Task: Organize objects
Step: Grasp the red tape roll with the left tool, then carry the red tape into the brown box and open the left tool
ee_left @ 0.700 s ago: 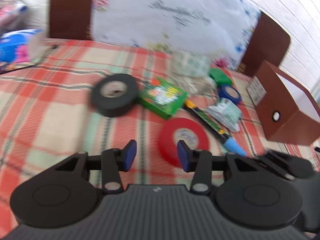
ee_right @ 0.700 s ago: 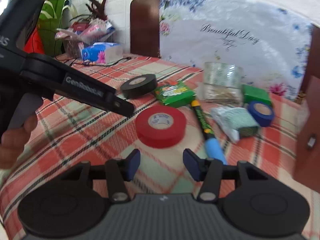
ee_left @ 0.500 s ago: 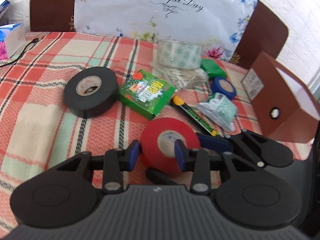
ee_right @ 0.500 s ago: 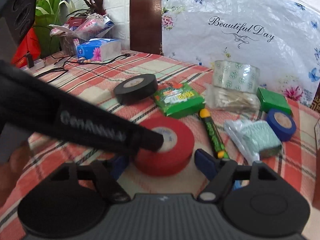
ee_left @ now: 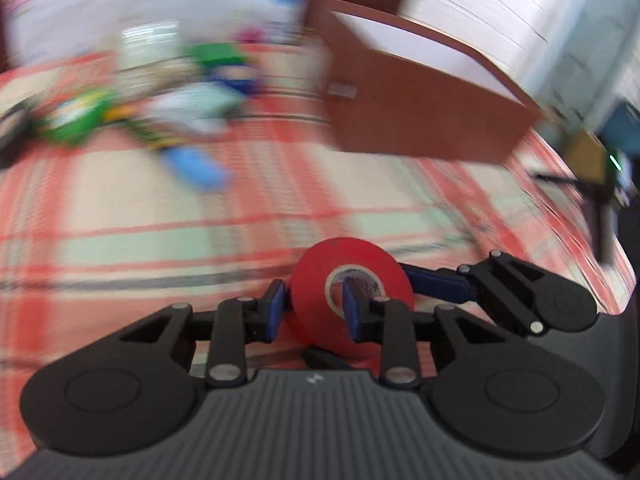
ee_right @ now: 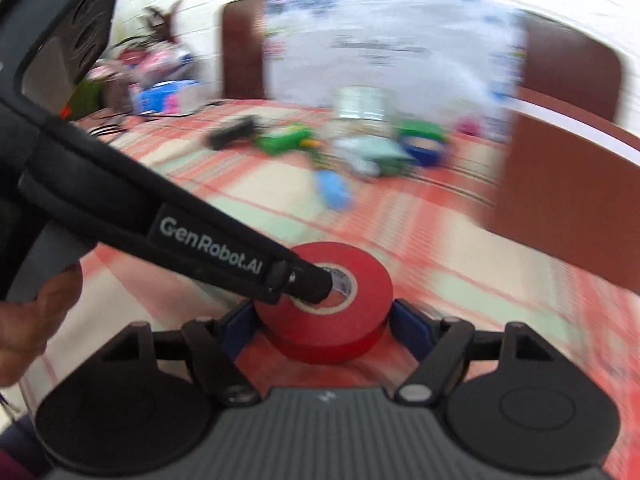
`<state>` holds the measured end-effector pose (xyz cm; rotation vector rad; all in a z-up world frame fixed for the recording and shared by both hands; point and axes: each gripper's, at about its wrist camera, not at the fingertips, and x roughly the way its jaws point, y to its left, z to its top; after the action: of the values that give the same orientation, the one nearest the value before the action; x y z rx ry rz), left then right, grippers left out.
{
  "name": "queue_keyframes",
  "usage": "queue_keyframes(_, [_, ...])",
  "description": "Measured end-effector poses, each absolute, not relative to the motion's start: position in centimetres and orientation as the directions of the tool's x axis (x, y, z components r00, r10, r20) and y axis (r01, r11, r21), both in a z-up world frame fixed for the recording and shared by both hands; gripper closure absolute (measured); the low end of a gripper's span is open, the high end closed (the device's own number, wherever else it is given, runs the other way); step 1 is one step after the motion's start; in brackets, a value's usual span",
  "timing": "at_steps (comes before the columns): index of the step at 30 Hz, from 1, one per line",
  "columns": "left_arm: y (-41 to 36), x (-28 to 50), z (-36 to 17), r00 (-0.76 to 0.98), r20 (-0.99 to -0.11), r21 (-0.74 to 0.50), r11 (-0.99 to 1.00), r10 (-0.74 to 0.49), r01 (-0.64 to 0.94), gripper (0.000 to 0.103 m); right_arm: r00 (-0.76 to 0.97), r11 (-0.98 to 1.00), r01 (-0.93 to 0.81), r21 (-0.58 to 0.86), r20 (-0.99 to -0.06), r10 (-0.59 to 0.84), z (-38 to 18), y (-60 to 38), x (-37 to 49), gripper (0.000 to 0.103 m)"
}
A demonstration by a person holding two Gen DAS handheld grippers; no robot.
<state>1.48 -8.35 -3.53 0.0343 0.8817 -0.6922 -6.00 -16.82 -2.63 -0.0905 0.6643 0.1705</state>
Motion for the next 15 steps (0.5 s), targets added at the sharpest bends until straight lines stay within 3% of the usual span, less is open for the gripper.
queue_keyframes(4, [-14.9, 1.7, -0.5, 0.419, -0.695, -0.192, 0.713, -0.584, 0.674, 0.070, 0.832, 0.996, -0.044, -0.083, -0.555, -0.009, -1.4, -21.6, -8.9, 0.028])
queue_keyframes(11, [-24.2, 5.9, 8.8, 0.535, -0.533, -0.087, 0.672, -0.655, 0.736, 0.070, 0.942, 0.978, 0.142, -0.152, -0.282, -0.181, 6.2, -31.3, -6.3, 0.028])
queue_keyframes(13, [-26.3, 8.6, 9.0, 0.539, -0.541, -0.091, 0.682, -0.646, 0.726, 0.070, 0.945, 0.975, 0.163, -0.154, -0.260, -0.199, 7.2, -33.9, -4.0, 0.028])
queue_keyframes(15, [-27.4, 11.6, 7.9, 0.527, -0.573, -0.114, 0.697, -0.628, 0.708, 0.070, 0.935, 0.979, 0.161, -0.123, -0.297, -0.191, 7.2, -36.5, -1.3, 0.028])
